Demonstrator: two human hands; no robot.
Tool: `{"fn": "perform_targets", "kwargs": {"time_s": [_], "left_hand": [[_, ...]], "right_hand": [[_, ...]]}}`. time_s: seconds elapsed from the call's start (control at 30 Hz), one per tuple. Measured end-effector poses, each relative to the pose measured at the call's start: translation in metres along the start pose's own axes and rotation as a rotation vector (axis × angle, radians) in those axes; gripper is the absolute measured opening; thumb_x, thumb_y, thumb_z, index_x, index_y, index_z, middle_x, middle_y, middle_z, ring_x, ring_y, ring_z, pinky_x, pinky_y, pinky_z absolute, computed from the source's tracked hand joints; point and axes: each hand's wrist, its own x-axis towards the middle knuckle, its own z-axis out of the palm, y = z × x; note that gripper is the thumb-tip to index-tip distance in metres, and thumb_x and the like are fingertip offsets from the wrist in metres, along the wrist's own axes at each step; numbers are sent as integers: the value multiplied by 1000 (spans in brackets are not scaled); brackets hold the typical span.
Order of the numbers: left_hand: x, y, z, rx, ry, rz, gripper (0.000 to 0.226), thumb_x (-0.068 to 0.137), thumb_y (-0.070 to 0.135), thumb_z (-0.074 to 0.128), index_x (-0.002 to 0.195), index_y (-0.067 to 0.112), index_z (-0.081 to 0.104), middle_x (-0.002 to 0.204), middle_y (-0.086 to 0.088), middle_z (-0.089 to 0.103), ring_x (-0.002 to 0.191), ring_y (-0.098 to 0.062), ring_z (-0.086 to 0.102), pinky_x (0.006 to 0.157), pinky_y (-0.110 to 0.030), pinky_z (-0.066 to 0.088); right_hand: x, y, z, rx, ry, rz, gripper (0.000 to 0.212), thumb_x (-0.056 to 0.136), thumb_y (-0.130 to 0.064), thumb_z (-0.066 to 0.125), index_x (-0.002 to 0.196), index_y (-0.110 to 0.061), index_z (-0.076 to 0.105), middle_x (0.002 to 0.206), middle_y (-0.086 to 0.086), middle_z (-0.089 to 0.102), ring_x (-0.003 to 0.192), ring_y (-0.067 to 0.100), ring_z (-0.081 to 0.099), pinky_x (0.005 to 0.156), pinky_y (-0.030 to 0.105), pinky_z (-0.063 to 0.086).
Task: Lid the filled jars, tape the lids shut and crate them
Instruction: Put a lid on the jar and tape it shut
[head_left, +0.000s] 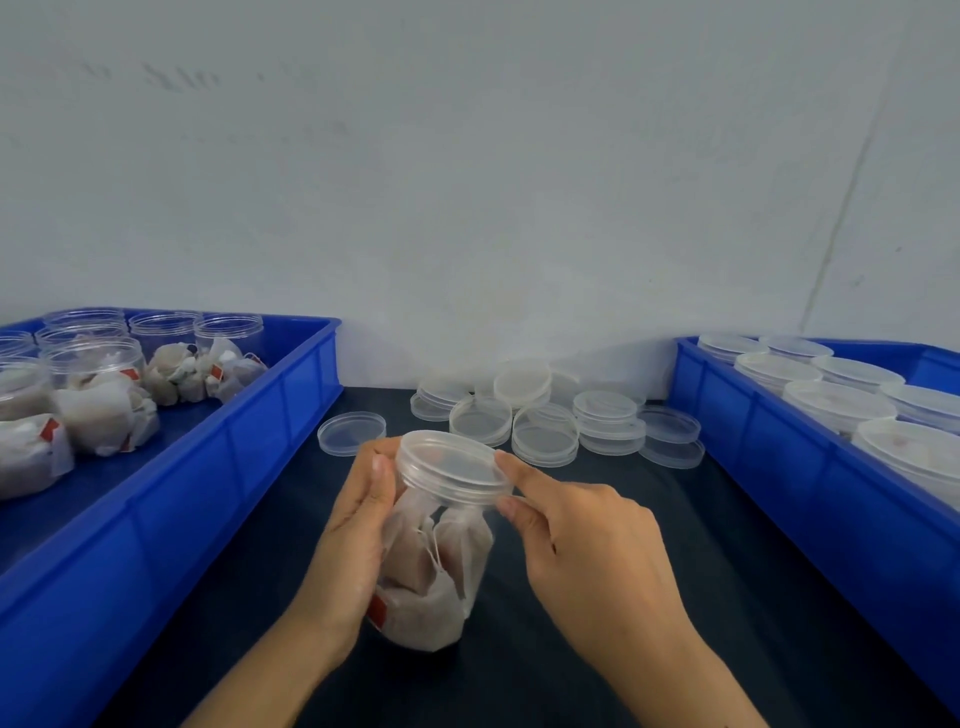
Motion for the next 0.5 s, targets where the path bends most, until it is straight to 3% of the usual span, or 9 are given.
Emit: {"fn": "perform_targets", "kwargs": {"time_s": [0.1,0.23,0.37,0.43,0.5], "left_hand": [[-5,3,8,228,102,65,50,77,82,41,111,49,55,106,33,57,104,12,55,83,-16,46],[-9,2,13,447,126,84,98,43,88,61,130,53,34,115,36,54,110,14,50,84,-16,41],[-7,2,13,446,208,75,95,21,96,59,103,54,39,102,46,50,95,20,52,71,-14,39],[-5,0,12,411,216,84,96,19,94,63,102,49,41,101,45,51,94,20,52,72,-16,41],[-4,-1,11,385,203,112,92,27,87,70,105,45,45,104,38,56,95,15,56,75,-17,44]], "right_hand": [[0,2,1,28,14,27,44,101,-47,30,145,-49,25,66,-11,44,69,11,46,64,29,39],[-1,-2,3,32,39,-48,46,101,-44,27,147,-48,22,75,-13,50,70,8,47,60,25,34],[-4,-5,2,39,5,-169,49,99,-40,23,147,-43,27,83,-12,59,73,9,53,59,24,33],[-4,-3,-3,36,0,-217,54,94,-40,21,146,-39,36,80,-10,62,70,11,56,55,23,32],[-3,-3,-6,33,2,-219,51,97,-39,22,147,-39,33,78,-14,56,69,9,52,54,18,30]]}}
